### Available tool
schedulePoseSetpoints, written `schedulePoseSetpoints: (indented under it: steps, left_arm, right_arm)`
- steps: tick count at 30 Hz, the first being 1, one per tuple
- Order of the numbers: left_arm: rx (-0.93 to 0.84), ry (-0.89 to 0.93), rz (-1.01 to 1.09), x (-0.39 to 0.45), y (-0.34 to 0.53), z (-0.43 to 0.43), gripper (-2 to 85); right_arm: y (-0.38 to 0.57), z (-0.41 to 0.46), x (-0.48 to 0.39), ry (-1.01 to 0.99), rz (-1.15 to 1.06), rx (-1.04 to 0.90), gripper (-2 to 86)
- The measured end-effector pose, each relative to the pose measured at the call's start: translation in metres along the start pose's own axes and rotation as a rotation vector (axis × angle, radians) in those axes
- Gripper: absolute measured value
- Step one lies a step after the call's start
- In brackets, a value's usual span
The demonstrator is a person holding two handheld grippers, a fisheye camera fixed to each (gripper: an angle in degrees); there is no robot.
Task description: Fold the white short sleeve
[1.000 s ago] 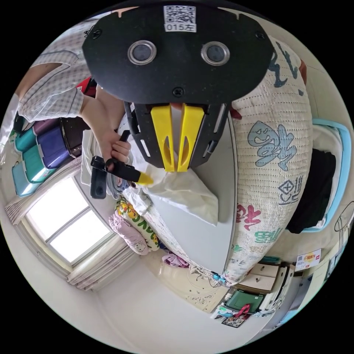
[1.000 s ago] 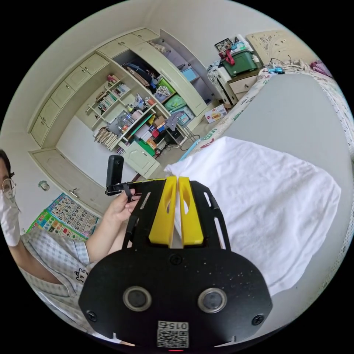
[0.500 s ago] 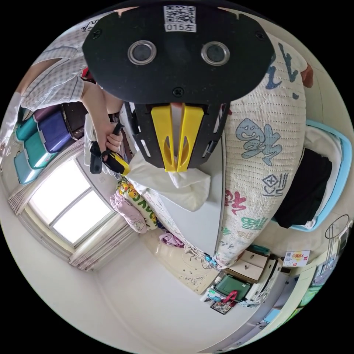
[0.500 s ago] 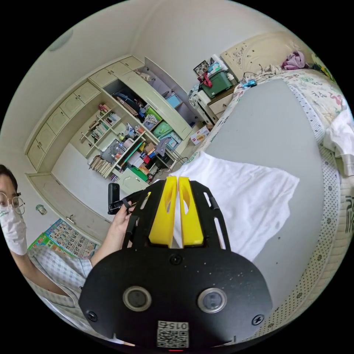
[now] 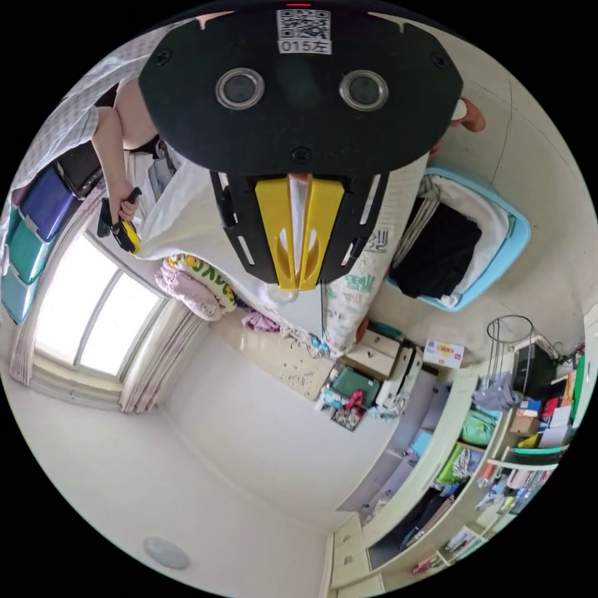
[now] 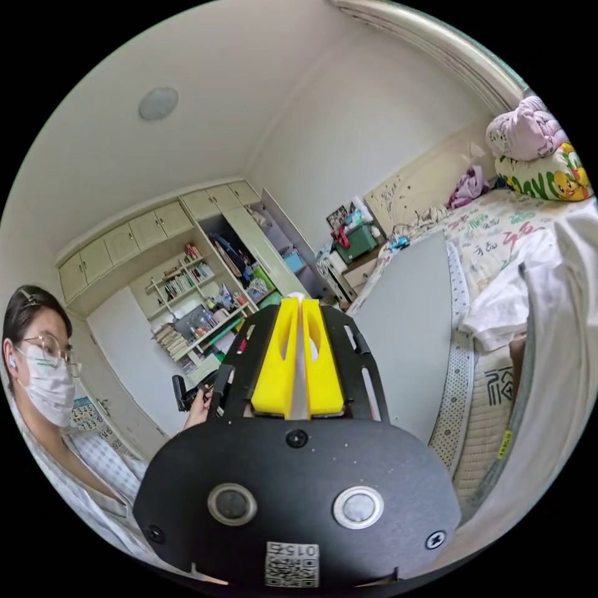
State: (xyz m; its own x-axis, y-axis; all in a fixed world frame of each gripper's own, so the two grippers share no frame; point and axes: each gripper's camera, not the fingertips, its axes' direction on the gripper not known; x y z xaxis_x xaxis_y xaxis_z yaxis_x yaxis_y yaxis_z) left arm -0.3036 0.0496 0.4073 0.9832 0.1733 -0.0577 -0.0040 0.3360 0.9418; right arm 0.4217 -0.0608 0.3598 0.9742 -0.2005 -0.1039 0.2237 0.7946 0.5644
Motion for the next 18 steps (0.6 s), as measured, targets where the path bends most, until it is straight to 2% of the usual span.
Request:
schedulePoseSetpoints:
  steps: [5, 11, 15, 18]
  left_arm:
    - [0.241, 0.05, 0.107, 0.045, 0.002, -0.109, -0.8]
    - [0.364, 0.134, 0.178, 0.104, 0.002, -0.172, -0.8]
    - [0.337, 0.161, 0.223, 0.126, -0.009, -0.175, -0.8]
    - [0.293, 0.122, 0.23, 0.132, -0.016, -0.146, -0.8]
  right_arm:
    - [-0.01, -0.07, -0.041, -0.067, -0.081, 0.095, -0.1]
    - [-0.014, -0.125, -0.088, -0.095, -0.182, 0.196, -0.1]
    - [-0.015, -0.139, -0.089, -0.088, -0.158, 0.23, -0.1]
    - [-0.011, -0.121, -0.072, -0.014, -0.123, 0.21, -0.1]
